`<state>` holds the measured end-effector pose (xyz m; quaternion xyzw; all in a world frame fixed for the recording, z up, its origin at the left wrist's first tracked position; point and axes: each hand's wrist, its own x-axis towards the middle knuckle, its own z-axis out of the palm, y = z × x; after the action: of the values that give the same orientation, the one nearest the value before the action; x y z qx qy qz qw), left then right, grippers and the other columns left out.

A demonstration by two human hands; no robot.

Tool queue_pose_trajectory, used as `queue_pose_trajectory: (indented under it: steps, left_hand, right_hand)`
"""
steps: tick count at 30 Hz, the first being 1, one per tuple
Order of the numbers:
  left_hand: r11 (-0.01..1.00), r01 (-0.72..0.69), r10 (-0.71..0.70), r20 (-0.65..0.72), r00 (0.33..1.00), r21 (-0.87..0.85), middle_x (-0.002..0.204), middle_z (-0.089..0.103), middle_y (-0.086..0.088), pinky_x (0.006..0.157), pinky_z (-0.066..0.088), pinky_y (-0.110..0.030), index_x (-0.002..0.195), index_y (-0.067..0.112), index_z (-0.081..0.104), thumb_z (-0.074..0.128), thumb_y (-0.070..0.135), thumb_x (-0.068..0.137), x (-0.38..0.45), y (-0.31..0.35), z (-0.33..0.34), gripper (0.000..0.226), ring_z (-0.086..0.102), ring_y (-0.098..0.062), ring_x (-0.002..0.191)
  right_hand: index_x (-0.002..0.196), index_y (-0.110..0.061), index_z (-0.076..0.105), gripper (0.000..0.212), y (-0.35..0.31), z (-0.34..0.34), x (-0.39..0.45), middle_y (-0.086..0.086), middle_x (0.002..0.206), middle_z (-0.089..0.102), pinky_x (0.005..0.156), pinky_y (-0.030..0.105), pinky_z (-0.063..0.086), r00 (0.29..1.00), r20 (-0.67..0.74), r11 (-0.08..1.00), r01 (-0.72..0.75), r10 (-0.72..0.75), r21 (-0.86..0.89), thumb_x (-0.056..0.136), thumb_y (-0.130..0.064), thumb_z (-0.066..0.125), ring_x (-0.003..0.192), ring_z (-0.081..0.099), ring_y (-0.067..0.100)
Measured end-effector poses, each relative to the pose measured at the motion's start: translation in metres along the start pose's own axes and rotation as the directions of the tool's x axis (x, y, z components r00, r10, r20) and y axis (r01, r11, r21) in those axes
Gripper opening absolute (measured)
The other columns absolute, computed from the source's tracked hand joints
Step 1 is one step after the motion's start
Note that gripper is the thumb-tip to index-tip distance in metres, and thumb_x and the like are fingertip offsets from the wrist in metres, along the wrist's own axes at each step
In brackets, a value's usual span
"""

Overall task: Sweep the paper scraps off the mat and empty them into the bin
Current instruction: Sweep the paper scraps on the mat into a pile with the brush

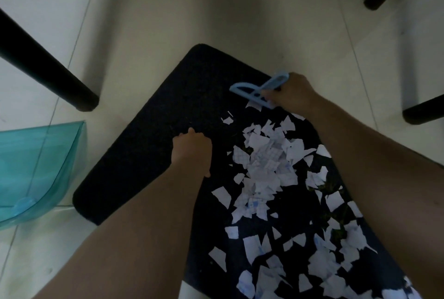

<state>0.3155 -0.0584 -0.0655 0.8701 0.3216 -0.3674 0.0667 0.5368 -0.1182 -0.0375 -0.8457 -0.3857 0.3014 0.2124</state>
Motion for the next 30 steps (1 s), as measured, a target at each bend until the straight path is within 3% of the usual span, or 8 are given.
queue_pose_trajectory:
  steps: [3,7,10,13,17,20,25,30]
  left_hand:
    - [1.0,0.011,-0.011,0.02,1.0,0.003,0.149,0.031,-0.013,0.101,0.041,-0.043,0.145,0.01,0.033,0.077,0.045,0.074,0.001,0.001,0.001,0.091,0.04,-0.032,0.131]
    - [1.0,0.017,-0.017,-0.003,1.0,-0.003,0.148,0.032,-0.013,0.101,0.042,-0.043,0.145,0.01,0.033,0.077,0.044,0.073,0.0,0.001,0.002,0.091,0.041,-0.032,0.131]
    - [1.0,0.02,-0.02,-0.002,1.0,0.005,0.15,0.031,-0.014,0.101,0.042,-0.043,0.144,0.009,0.035,0.077,0.044,0.074,0.0,0.002,0.003,0.089,0.042,-0.032,0.13]
    - [1.0,0.029,-0.029,-0.007,1.0,-0.001,0.149,0.03,-0.015,0.099,0.044,-0.041,0.143,0.008,0.035,0.078,0.045,0.072,0.002,0.001,0.005,0.091,0.045,-0.032,0.128]
    - [0.999,0.038,-0.038,0.004,0.999,-0.016,0.15,0.028,-0.016,0.098,0.044,-0.041,0.148,0.009,0.026,0.078,0.048,0.07,0.006,-0.001,0.009,0.102,0.044,-0.032,0.128]
    - [0.999,0.039,-0.039,-0.009,0.999,-0.02,0.143,0.035,-0.014,0.094,0.046,-0.039,0.145,0.009,0.031,0.079,0.049,0.069,0.008,-0.001,0.011,0.099,0.048,-0.029,0.123]
    - [0.999,0.036,-0.036,-0.028,0.999,-0.019,0.144,0.035,-0.015,0.094,0.046,-0.039,0.144,0.008,0.032,0.079,0.049,0.069,0.009,-0.001,0.012,0.097,0.048,-0.03,0.123]
    - [0.999,0.041,-0.042,-0.022,0.999,-0.019,0.15,0.027,-0.016,0.098,0.045,-0.04,0.148,0.009,0.025,0.078,0.05,0.07,0.01,-0.001,0.013,0.103,0.044,-0.031,0.128]
  right_hand:
    - [0.093,-0.006,0.067,0.017,-0.005,-0.024,-0.017,0.008,0.082,0.065,0.06,0.015,0.052,0.986,0.163,0.999,0.043,-0.045,0.017,0.086,-0.022,0.066,0.061,0.06,0.007]
    - [0.08,0.001,0.063,0.024,-0.008,-0.035,-0.007,0.014,0.076,0.064,0.063,0.03,0.049,0.981,-0.176,0.983,0.11,-0.084,0.146,0.085,-0.022,0.068,0.063,0.057,0.013]
    - [0.088,-0.005,0.068,0.018,-0.014,-0.011,-0.003,0.008,0.087,0.067,0.063,0.022,0.048,0.974,-0.205,0.975,0.136,-0.099,0.175,0.086,-0.023,0.068,0.066,0.057,0.004]
    - [0.089,-0.021,0.067,0.006,-0.02,0.017,-0.009,0.0,0.081,0.065,0.055,0.006,0.042,0.979,-0.077,0.962,0.2,-0.189,0.184,0.089,-0.017,0.064,0.052,0.053,-0.009]
    - [0.093,0.0,0.069,0.026,-0.014,0.017,-0.017,0.005,0.066,0.056,0.052,0.023,0.039,0.978,0.184,0.994,0.102,-0.095,-0.032,0.087,-0.025,0.066,0.049,0.045,0.005]
    - [0.073,-0.007,0.065,0.022,-0.022,-0.008,-0.034,0.004,0.063,0.054,0.049,0.018,0.036,0.929,0.367,0.979,0.123,-0.056,-0.162,0.087,-0.025,0.066,0.05,0.046,0.003]
    - [0.096,0.004,0.068,0.028,-0.037,-0.028,-0.024,0.021,0.084,0.065,0.062,0.026,0.042,0.974,0.076,0.972,0.221,-0.215,-0.083,0.088,-0.022,0.064,0.069,0.054,0.017]
    - [0.106,-0.009,0.07,0.02,-0.031,0.016,-0.002,0.014,0.105,0.07,0.085,0.031,0.049,0.955,-0.13,0.963,0.27,-0.268,-0.002,0.091,-0.017,0.06,0.089,0.063,0.023]
